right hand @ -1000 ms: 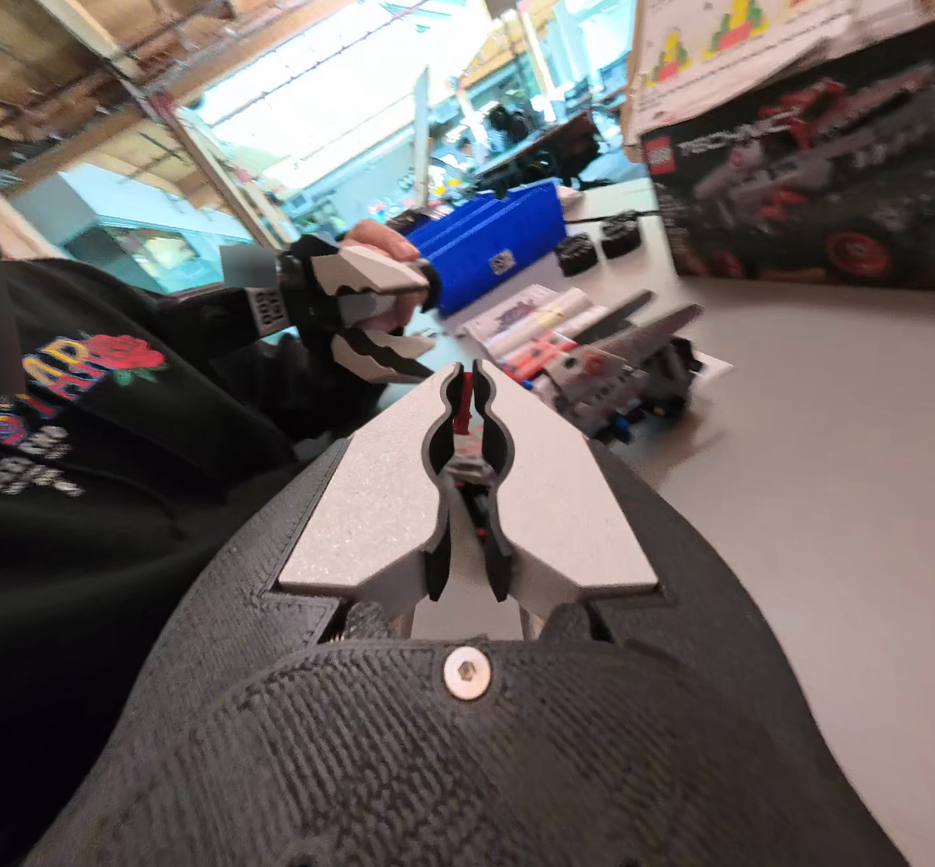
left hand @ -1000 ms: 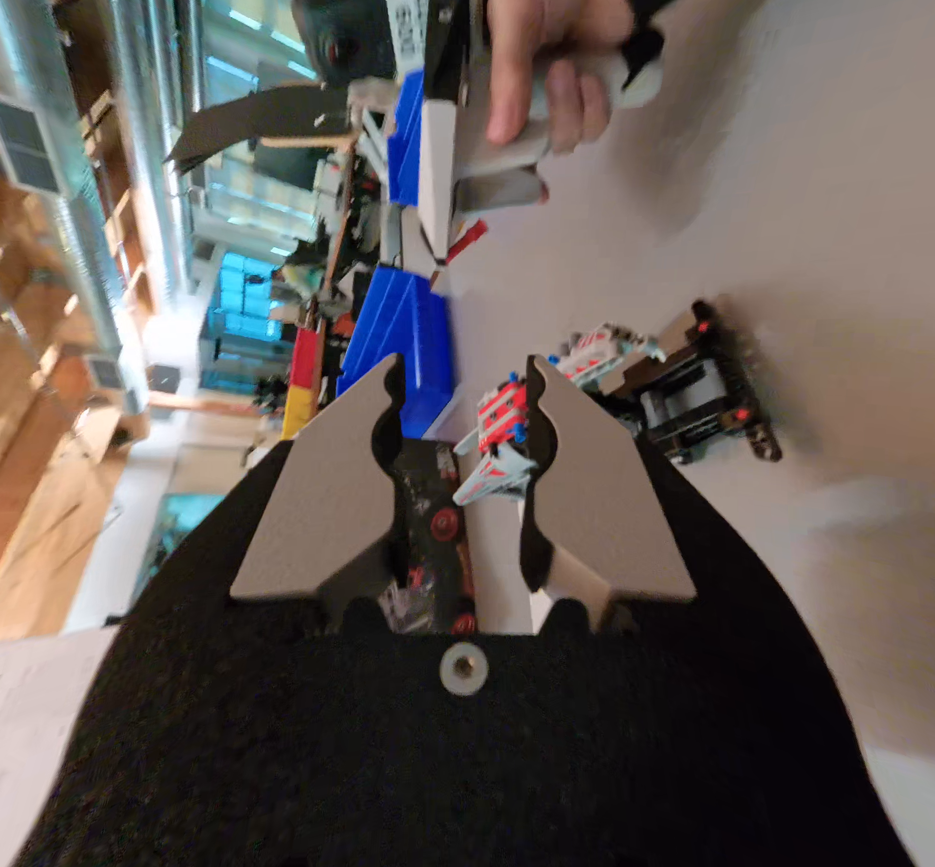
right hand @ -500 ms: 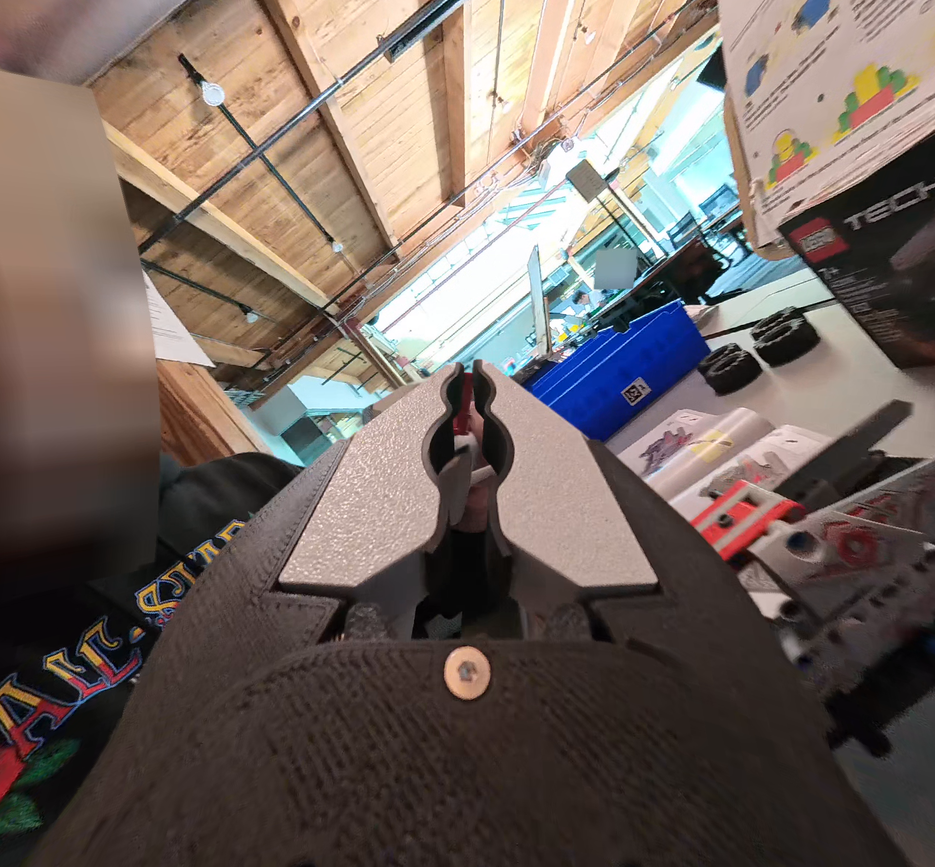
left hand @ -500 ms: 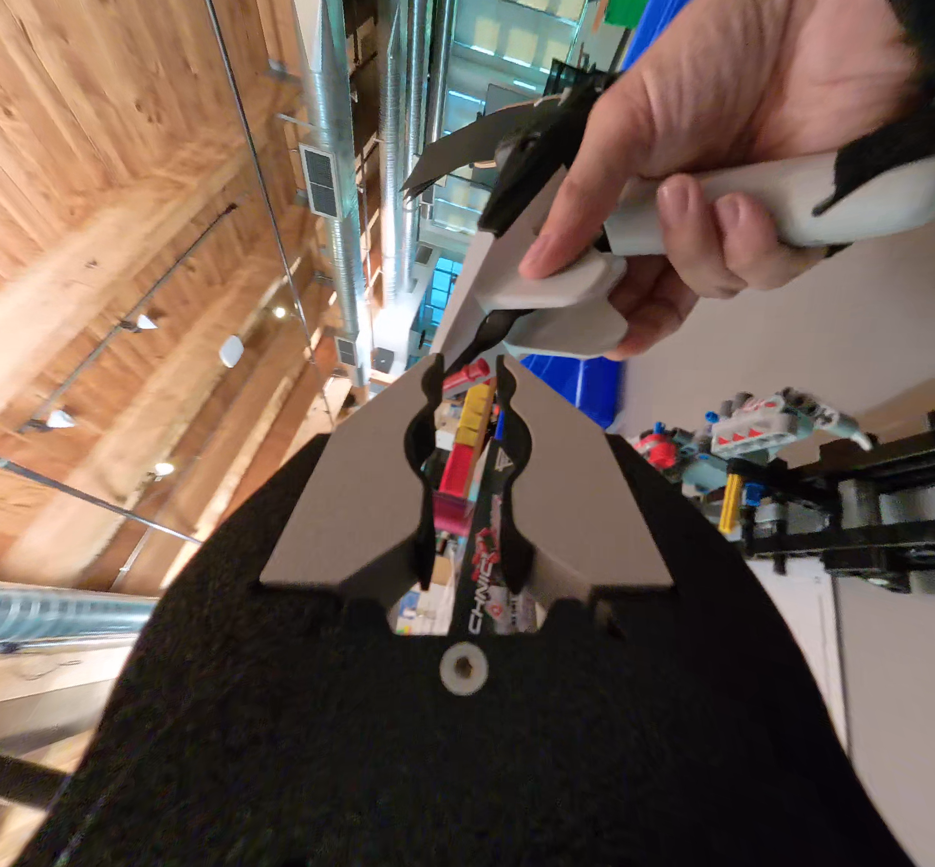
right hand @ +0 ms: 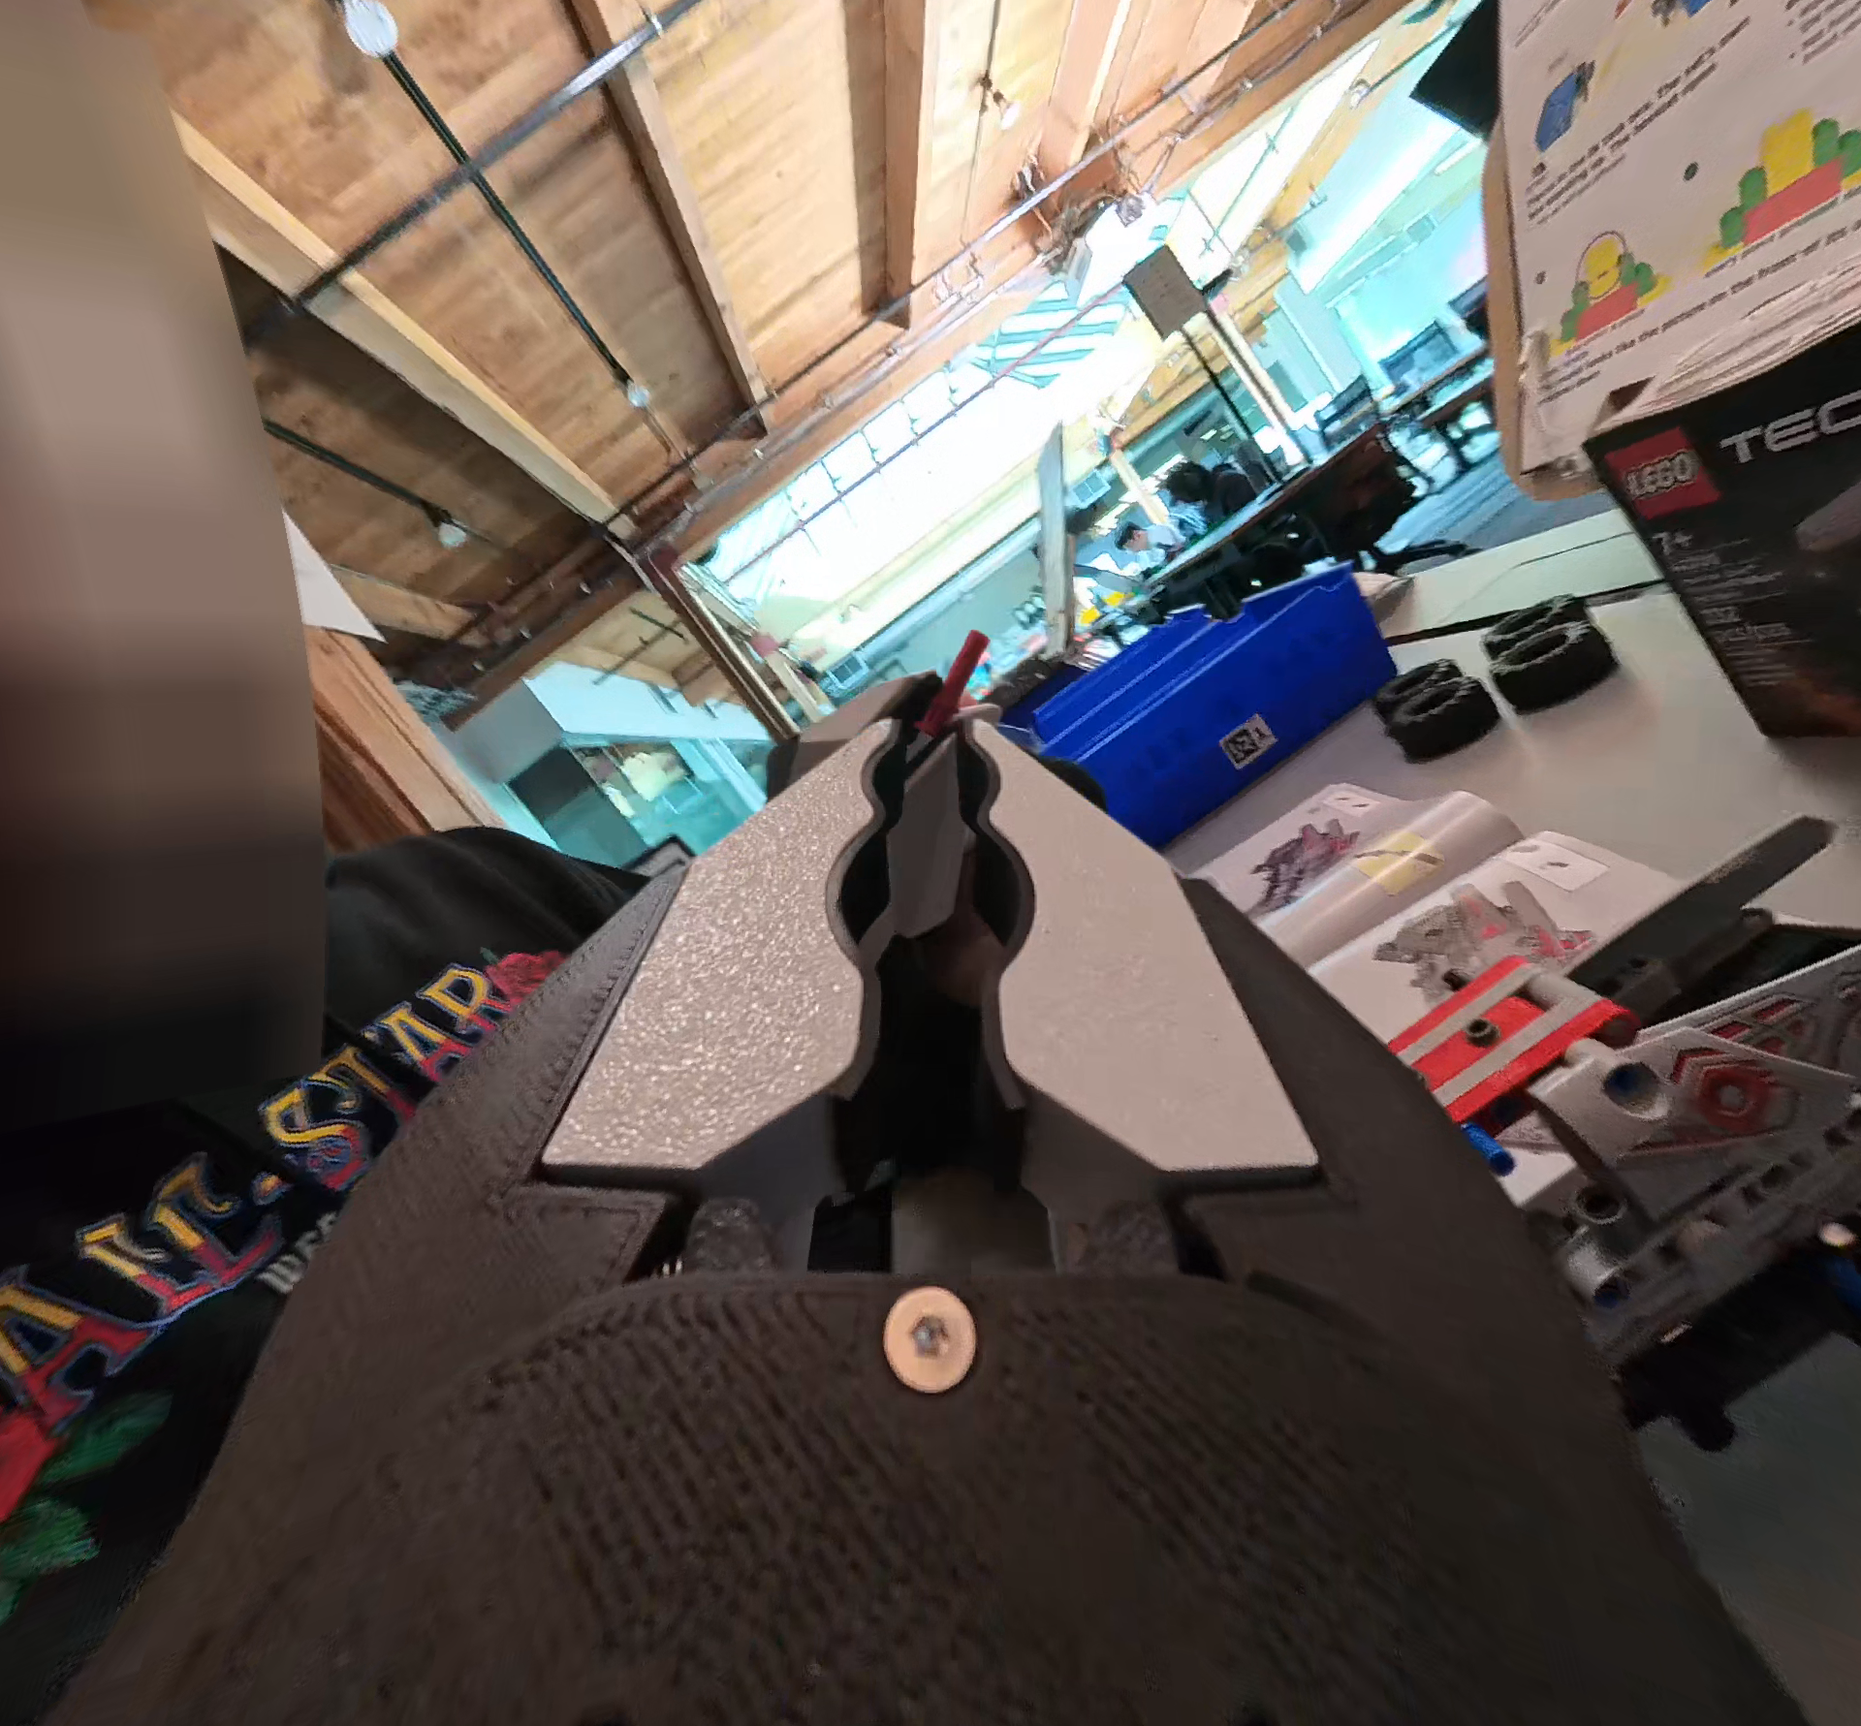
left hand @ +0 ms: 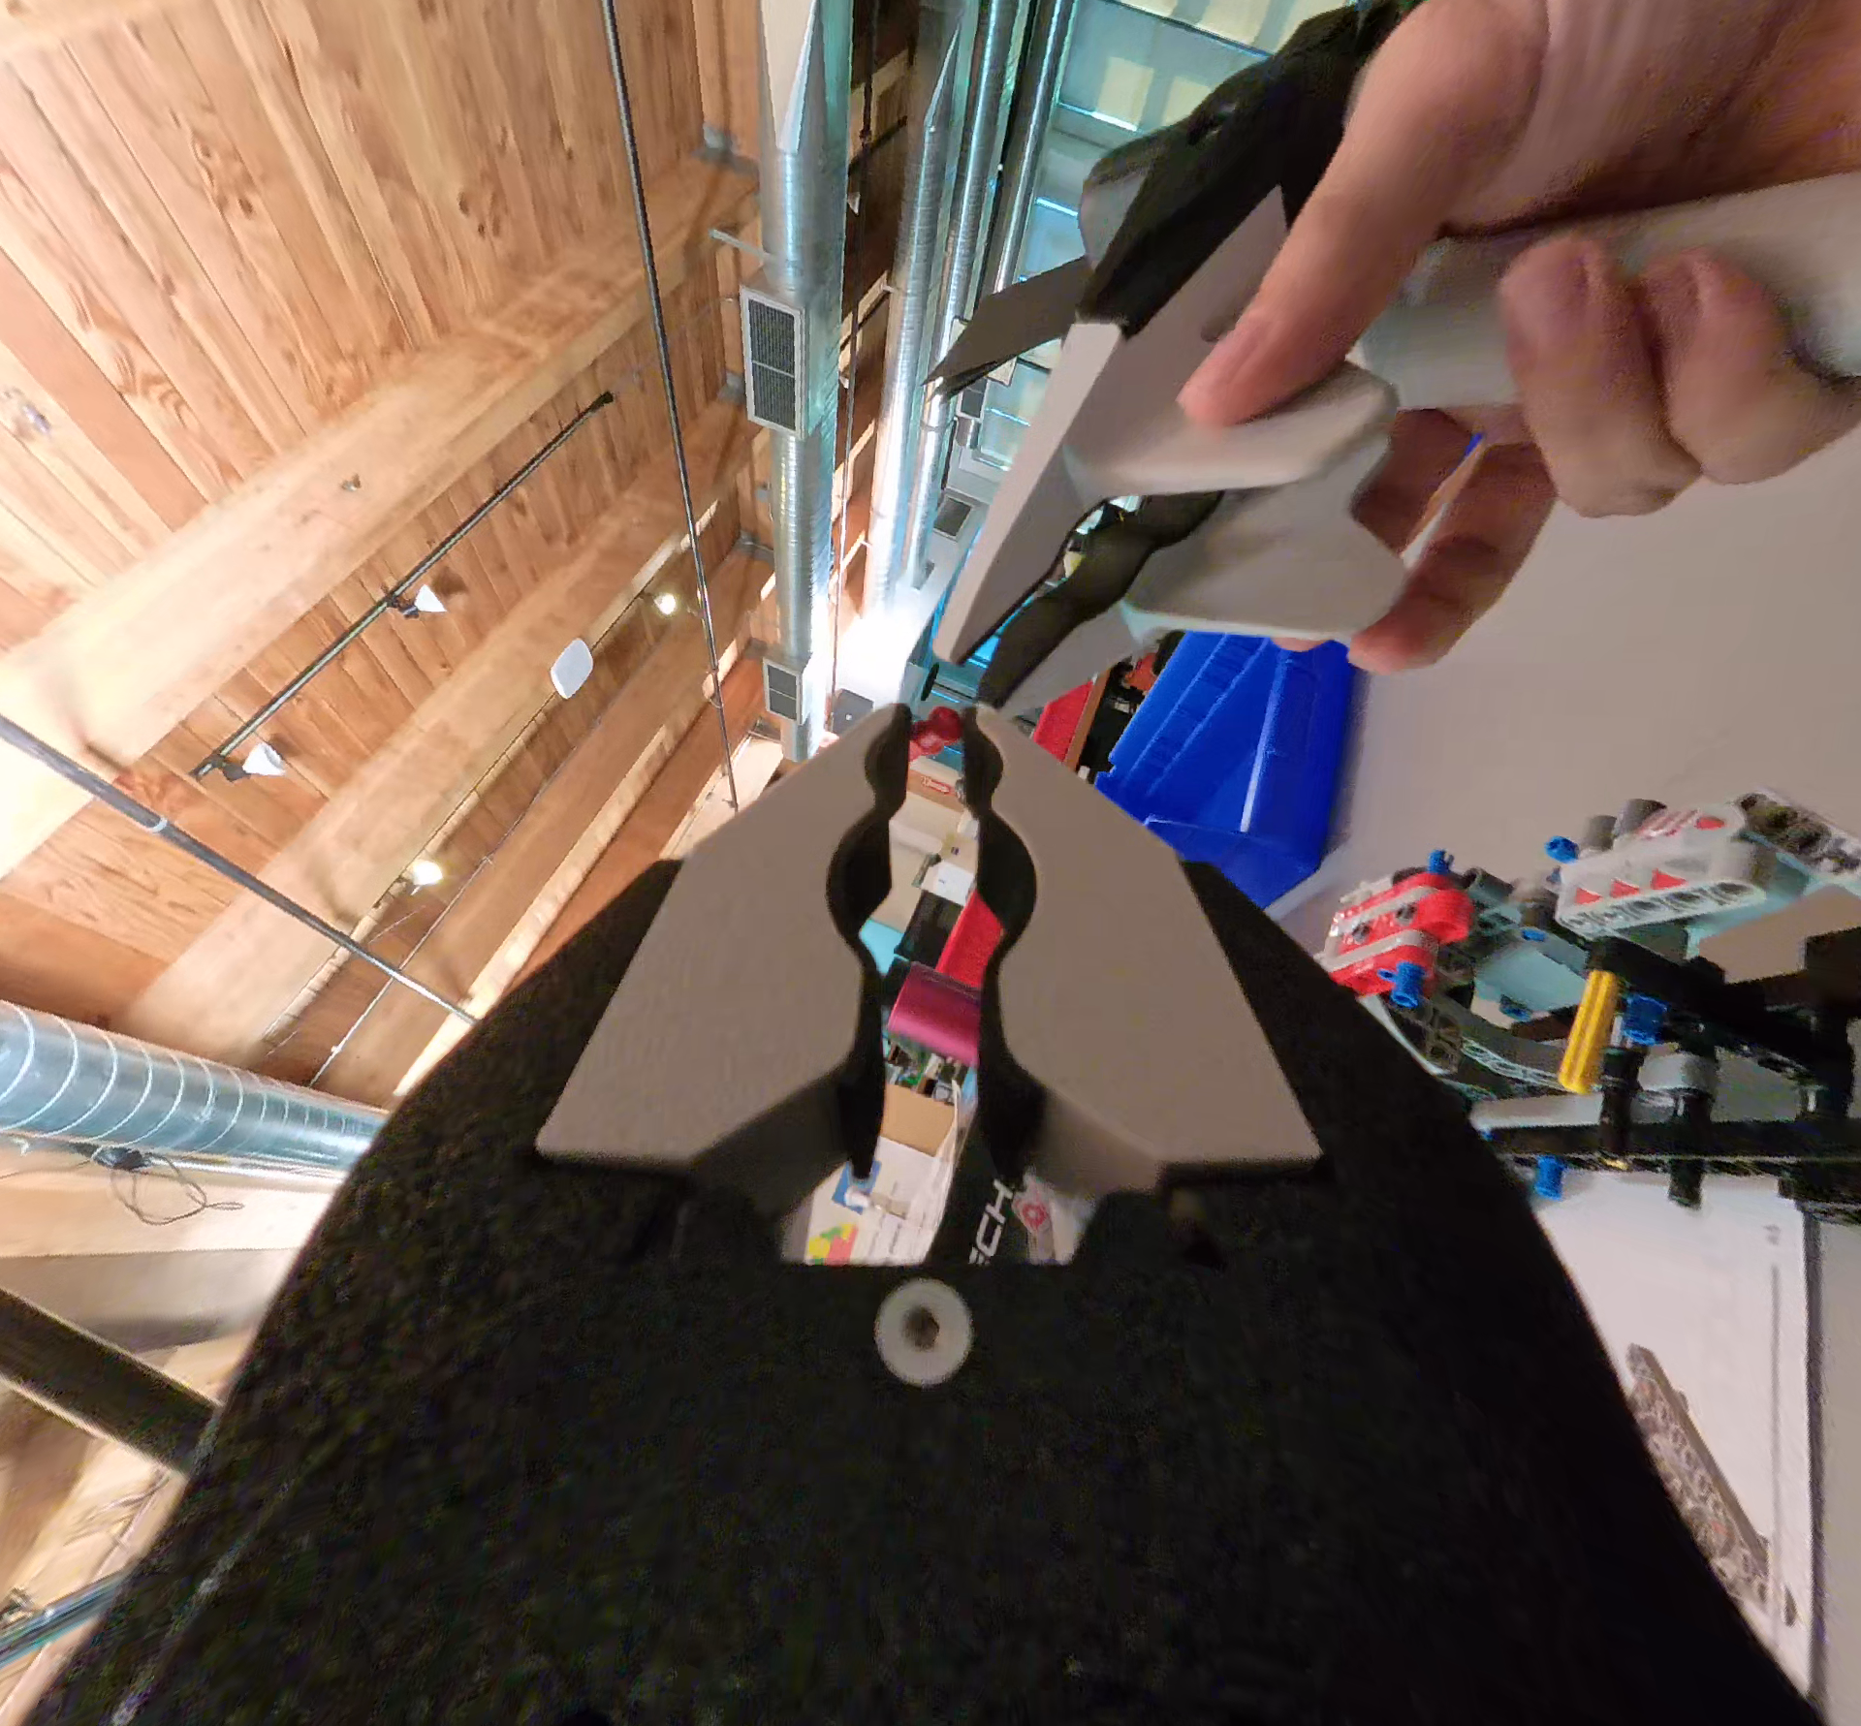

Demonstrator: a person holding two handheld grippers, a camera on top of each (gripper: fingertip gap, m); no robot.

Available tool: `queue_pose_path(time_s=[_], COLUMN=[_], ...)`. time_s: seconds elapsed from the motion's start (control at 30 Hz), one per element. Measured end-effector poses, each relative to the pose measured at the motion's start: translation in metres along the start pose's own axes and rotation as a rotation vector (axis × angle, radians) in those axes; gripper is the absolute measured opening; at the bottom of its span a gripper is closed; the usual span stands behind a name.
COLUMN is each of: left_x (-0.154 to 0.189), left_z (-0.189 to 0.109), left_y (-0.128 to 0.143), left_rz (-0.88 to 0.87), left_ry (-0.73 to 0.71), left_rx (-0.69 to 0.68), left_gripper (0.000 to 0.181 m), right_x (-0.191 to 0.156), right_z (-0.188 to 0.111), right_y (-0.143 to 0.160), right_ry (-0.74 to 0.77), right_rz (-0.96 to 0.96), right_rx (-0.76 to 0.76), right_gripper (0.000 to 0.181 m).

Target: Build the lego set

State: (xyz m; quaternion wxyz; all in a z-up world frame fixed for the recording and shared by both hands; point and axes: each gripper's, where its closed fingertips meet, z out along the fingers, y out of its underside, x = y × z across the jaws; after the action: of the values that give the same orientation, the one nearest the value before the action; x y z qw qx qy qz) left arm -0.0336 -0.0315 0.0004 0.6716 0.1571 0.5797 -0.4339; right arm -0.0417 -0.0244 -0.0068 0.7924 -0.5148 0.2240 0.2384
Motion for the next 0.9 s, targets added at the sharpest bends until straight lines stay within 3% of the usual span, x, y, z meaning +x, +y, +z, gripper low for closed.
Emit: queue_pose_path(time_s=[0.13,0.43,0.73,0.9], left_x=[0.002,0.009,0.009,0.021], left_z=[-0.002,-0.008,-0.009,-0.012], left_y=[-0.005,-0.015,-0.01,-0.009], left_rz=[0.014,-0.063,-0.098,-0.059], left_ry=[0.001,0.068,0.1,0.211], left_rx=[0.042,0.137,0.158,0.178], left_gripper=[0.007,0.007,0.009,0.03], right_x=[0.002,-0.017,-0.012,0.001], right_z=[0.008,0.007,0.007,-0.003], right_y=[0.006,0.012,0.015,0.008], right_ry=[0.064,-0.151,-0.107,-0.001], right_rz=[-0.088,0.08,-0.025,-0.108], right_rx=[-0.046,-0.046,-0.08,-0.088], right_gripper=[0.017,0.015,0.008,0.005])
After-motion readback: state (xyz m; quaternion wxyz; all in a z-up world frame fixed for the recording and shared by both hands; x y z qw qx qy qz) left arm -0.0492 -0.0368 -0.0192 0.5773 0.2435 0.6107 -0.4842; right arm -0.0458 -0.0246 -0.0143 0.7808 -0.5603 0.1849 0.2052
